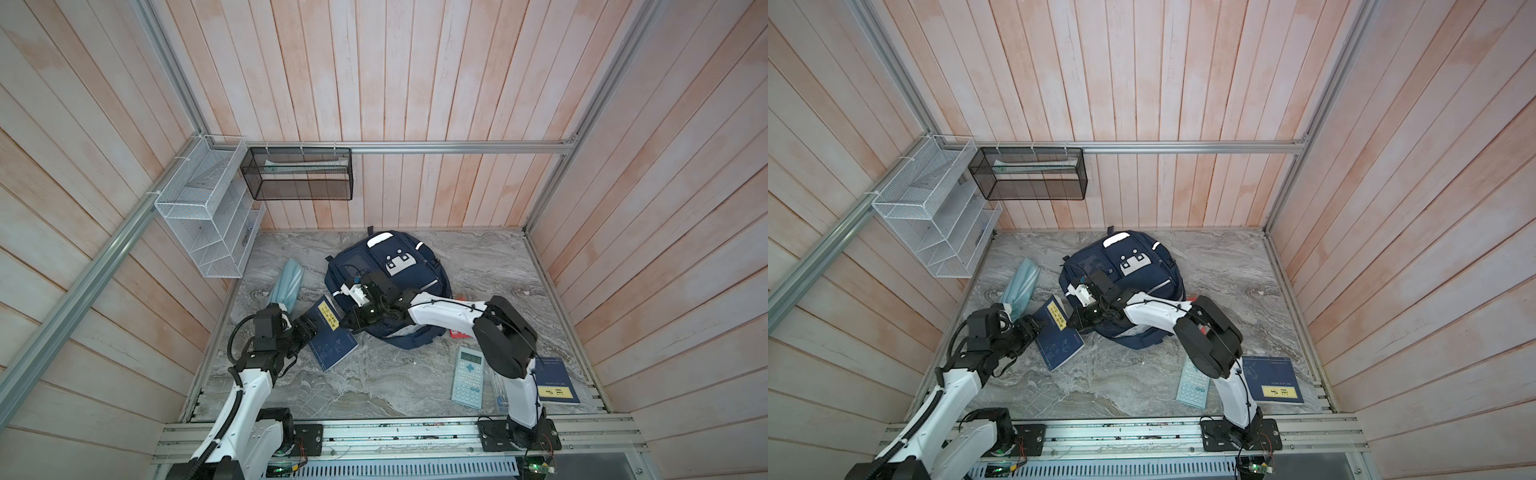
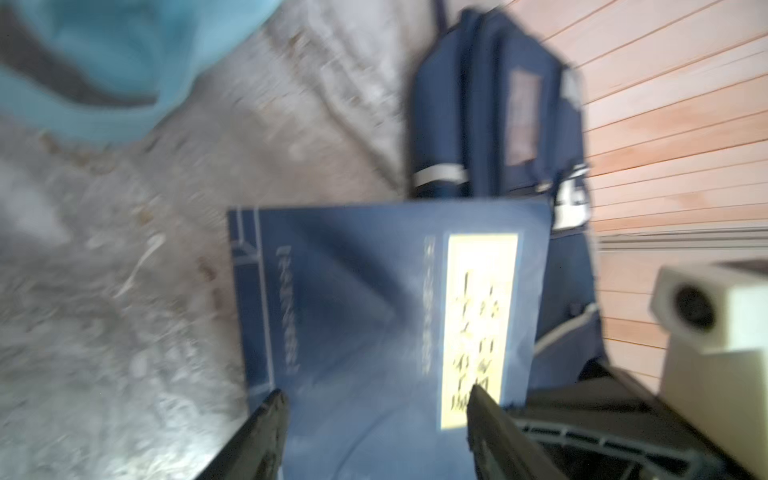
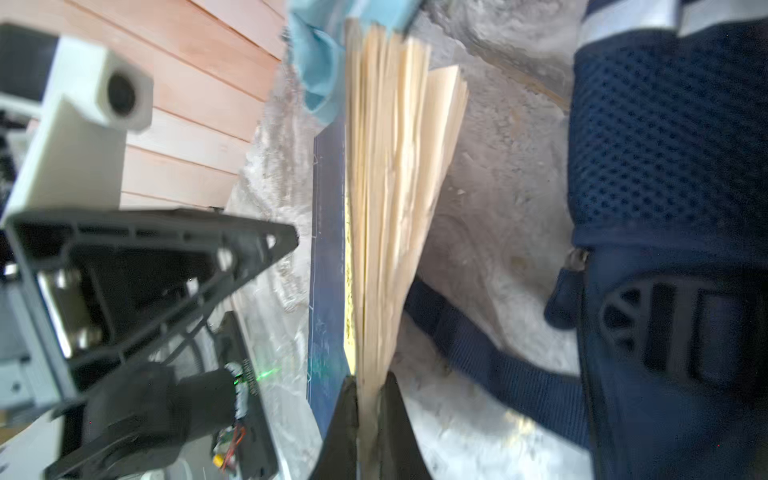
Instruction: Pack the student bag
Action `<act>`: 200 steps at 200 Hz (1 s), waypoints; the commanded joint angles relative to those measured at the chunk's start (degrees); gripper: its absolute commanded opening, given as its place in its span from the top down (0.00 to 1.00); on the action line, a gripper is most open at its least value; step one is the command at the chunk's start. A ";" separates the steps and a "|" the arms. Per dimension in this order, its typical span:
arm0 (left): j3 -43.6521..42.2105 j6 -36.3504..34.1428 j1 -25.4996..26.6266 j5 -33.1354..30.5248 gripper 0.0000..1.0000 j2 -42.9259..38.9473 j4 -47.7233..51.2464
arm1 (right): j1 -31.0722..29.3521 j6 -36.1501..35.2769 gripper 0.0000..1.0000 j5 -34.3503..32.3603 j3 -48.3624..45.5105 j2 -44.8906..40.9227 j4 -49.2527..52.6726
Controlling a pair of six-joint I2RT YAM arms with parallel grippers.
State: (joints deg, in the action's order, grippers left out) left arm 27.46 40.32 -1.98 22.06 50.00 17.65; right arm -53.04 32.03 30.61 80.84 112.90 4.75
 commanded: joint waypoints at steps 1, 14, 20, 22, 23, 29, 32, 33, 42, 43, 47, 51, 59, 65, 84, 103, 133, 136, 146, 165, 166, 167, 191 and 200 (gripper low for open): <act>6.54 -7.01 1.42 3.07 0.25 -1.12 3.12 | 1.75 1.98 1.00 -4.75 -5.79 -11.02 -2.17; 10.05 -8.16 4.85 0.99 0.25 0.34 4.17 | 3.60 2.42 1.00 -6.63 -9.85 -16.12 -1.25; 11.76 -8.65 7.05 0.68 0.25 1.57 3.68 | 4.70 2.54 1.00 -7.43 -11.85 -18.79 -0.60; 12.20 -8.84 7.68 0.58 0.25 2.05 3.42 | 5.14 2.58 1.00 -7.79 -12.48 -19.61 -0.38; 12.32 -8.89 8.04 0.60 0.25 2.17 3.34 | 5.36 2.63 1.00 -7.95 -12.95 -19.98 -0.28; 13.87 -9.41 10.80 0.07 0.25 4.15 2.46 | 6.84 2.77 1.00 -8.85 -14.89 -22.96 0.12; 14.42 -9.70 12.46 -0.51 0.25 5.03 2.10 | 7.56 2.70 1.00 -9.32 -15.98 -24.44 0.46; 14.62 -9.80 13.20 -0.61 0.25 5.38 1.94 | 7.80 2.65 1.00 -9.51 -16.29 -24.94 0.58; 17.06 -11.29 18.27 -3.36 0.26 8.75 0.81 | 10.44 2.69 1.00 -11.78 -18.89 -29.46 2.42; 17.26 -11.48 18.61 -3.71 0.27 9.13 0.72 | 10.86 2.73 1.00 -12.05 -19.24 -29.87 2.61; 18.64 -12.43 20.85 -4.56 0.27 10.96 0.37 | 12.26 2.73 1.00 -13.17 -20.38 -31.89 3.46; 19.76 -13.45 22.93 -5.49 0.28 12.73 0.00 | 13.72 2.69 1.00 -14.15 -21.56 -33.88 4.15; 22.58 -15.30 26.60 -7.05 0.30 16.98 -0.16 | 16.60 2.73 1.00 -15.23 -23.67 -37.46 4.91; 24.77 -16.58 29.31 -8.16 0.32 20.14 -0.39 | 19.58 2.97 1.00 -15.19 -25.59 -40.41 5.49; 32.65 -21.81 35.76 -13.15 0.46 30.78 0.69 | 29.82 2.46 1.00 -13.58 -29.67 -47.44 8.62; 42.58 -28.23 41.12 -20.17 0.47 42.29 5.95 | 38.87 0.17 1.00 -12.86 -32.20 -51.95 12.01; 53.44 -35.40 44.49 -19.16 0.47 56.78 9.57 | 51.40 -1.52 1.00 -6.72 -36.38 -56.21 12.43; 54.34 -35.52 44.56 -19.09 0.47 58.08 9.87 | 52.29 -1.75 1.00 -6.26 -36.59 -56.45 12.59; 57.37 -37.53 45.51 -20.74 0.47 62.10 11.69 | 54.92 -2.29 1.00 -5.00 -37.27 -57.32 12.82; 60.52 -40.04 48.58 -25.92 0.44 66.14 13.55 | 57.31 -3.26 1.00 -4.42 -37.66 -58.39 13.49; 60.61 -40.09 48.66 -26.14 0.44 66.26 13.51 | 57.33 -3.28 1.00 -4.42 -37.67 -58.44 13.46; 60.65 -40.16 48.83 -26.30 0.44 66.31 13.48 | 57.34 -3.33 1.00 -4.42 -37.68 -58.43 13.50; 62.28 -39.89 50.52 -30.59 0.33 68.89 13.80 | 57.47 -3.65 1.00 -3.98 -38.53 -58.63 13.19; 63.19 -39.70 50.54 -33.38 0.29 70.41 15.02 | 57.55 -3.41 1.00 -3.80 -39.21 -58.92 12.76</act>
State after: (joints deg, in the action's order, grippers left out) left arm 87.79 3.09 47.03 -4.40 117.80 28.21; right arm 4.19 29.82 23.90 42.89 55.46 18.46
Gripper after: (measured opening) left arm 0.672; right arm 0.081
